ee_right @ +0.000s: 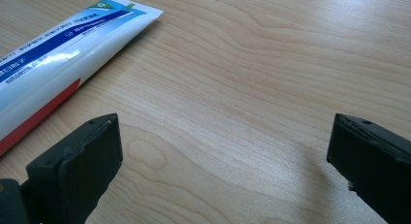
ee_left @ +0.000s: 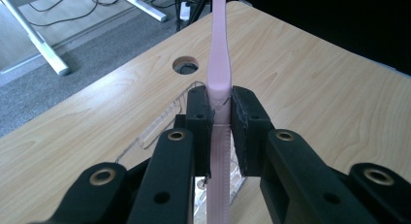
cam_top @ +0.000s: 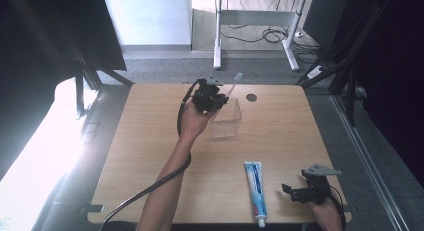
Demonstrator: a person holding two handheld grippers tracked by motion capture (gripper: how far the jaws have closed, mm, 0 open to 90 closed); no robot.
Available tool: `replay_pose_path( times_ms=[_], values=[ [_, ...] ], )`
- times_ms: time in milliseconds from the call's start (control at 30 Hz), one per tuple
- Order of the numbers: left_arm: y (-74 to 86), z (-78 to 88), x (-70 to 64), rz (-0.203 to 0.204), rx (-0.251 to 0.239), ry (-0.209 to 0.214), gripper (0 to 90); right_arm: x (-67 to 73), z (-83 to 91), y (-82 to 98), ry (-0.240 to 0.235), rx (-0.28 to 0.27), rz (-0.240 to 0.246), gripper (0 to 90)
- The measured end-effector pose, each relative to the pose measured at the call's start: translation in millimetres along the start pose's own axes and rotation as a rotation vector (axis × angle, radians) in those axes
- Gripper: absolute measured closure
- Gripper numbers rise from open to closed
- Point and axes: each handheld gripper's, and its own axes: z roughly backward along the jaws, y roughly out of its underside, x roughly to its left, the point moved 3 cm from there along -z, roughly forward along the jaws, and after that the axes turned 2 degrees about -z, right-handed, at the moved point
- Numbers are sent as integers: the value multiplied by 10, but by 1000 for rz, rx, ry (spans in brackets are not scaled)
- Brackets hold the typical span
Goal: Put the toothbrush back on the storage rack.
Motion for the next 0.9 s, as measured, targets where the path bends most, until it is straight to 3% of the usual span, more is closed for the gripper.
replay_pose_path(
  times_ms=[467,900],
  values=[
    [-16,-244,68,18,-21,-27,791,8,-10,2,-10,5,-3,0],
    [114,-462,66,14,3,-48,791,8,-20,8,-18,11,-2,0]
  ],
)
